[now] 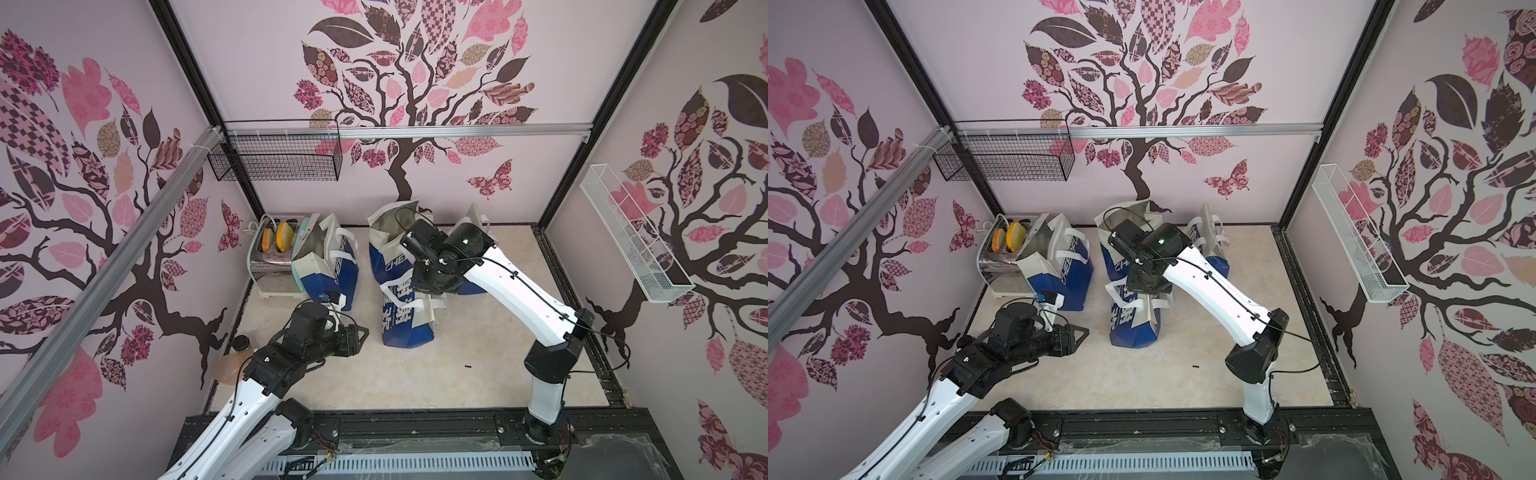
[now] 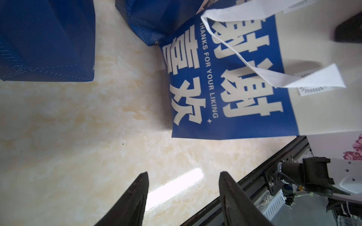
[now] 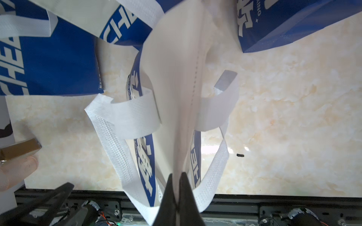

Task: Open the takeout bag
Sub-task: Move the takeout bag to the center of the board.

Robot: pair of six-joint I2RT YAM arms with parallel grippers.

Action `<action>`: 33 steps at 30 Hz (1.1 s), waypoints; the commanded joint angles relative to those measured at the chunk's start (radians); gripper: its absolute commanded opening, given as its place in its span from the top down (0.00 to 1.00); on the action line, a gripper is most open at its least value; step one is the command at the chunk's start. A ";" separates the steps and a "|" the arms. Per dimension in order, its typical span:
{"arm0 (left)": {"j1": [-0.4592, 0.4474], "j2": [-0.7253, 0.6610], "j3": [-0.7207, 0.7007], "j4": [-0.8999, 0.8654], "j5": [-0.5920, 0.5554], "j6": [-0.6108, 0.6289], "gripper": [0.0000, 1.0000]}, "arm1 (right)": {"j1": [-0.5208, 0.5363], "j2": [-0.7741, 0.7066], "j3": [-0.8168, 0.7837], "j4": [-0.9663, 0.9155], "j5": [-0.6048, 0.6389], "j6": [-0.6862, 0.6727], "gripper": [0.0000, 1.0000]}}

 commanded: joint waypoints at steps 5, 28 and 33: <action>-0.002 -0.094 0.010 0.108 0.164 0.035 0.41 | -0.067 0.153 0.266 -0.180 0.065 0.021 1.00; -0.003 -0.008 0.044 0.206 0.225 0.209 0.41 | -0.228 -0.042 -0.047 -0.192 -0.113 0.154 1.00; -0.007 -0.023 0.025 0.224 0.260 0.203 0.41 | -0.232 0.076 0.135 -0.192 -0.131 0.200 1.00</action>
